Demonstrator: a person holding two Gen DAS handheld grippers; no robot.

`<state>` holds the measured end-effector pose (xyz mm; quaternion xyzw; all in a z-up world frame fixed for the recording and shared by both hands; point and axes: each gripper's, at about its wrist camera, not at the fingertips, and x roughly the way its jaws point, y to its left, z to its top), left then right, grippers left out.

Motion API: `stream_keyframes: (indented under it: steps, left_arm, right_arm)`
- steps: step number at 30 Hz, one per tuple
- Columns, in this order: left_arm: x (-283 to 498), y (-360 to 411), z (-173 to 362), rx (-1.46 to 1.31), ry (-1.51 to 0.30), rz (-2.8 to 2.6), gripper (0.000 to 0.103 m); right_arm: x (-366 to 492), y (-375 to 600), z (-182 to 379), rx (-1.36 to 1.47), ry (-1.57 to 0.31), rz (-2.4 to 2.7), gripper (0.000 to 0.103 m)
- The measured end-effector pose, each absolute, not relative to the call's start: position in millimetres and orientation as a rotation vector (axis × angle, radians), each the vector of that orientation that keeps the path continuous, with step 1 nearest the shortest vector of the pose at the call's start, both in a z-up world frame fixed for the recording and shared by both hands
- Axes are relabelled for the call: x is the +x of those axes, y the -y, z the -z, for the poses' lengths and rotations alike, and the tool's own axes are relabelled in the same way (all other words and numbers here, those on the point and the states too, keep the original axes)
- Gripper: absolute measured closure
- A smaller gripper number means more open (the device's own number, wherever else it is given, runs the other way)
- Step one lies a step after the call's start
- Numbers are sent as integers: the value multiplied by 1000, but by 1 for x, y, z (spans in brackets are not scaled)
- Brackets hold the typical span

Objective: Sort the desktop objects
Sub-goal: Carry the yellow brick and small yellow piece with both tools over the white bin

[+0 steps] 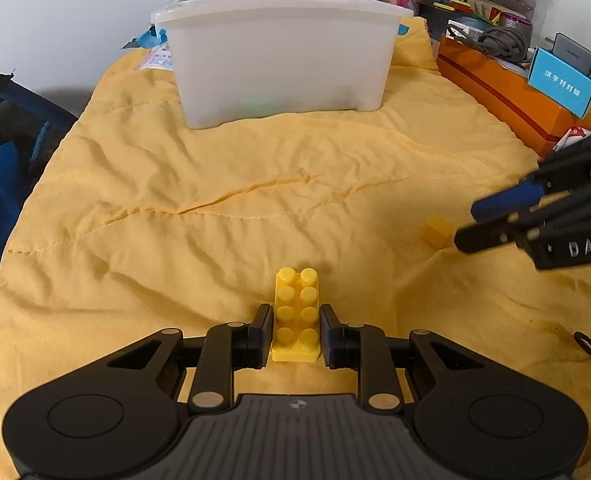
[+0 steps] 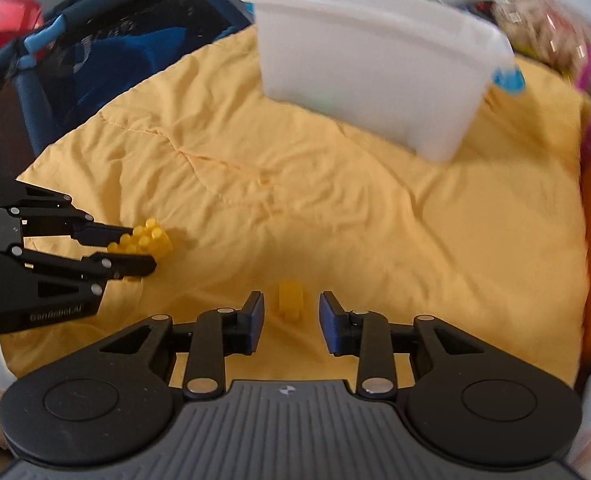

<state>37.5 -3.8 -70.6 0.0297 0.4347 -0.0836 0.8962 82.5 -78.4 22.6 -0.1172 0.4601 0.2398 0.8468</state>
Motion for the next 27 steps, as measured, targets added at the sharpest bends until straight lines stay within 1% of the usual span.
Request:
stream_keyframes:
  steps: [9, 10, 11, 14, 18, 22, 27]
  left_arm:
    - [35, 9, 72, 99, -887, 166, 76]
    - [34, 9, 72, 91, -876, 163, 76]
    - [34, 9, 70, 83, -869, 162, 76]
    - [34, 8, 57, 82, -836, 167, 76]
    - [38, 7, 32, 79, -771, 163, 76]
    - [46, 4, 5, 50, -705, 146, 76]
    - [64, 5, -31, 80, -620, 160, 76]
  right_arm:
    - [89, 72, -8, -227, -930, -491, 70]
    - [91, 70, -6, -226, -941, -497, 82]
    - [91, 70, -4, -218, -942, -502, 86]
    - [89, 70, -7, -218, -929, -504, 86]
    - [85, 73, -27, -246, -871, -504, 86]
    - [93, 78, -49, -234, -836, -490, 86]
    - [108, 82, -79, -233, -758, -458, 86]
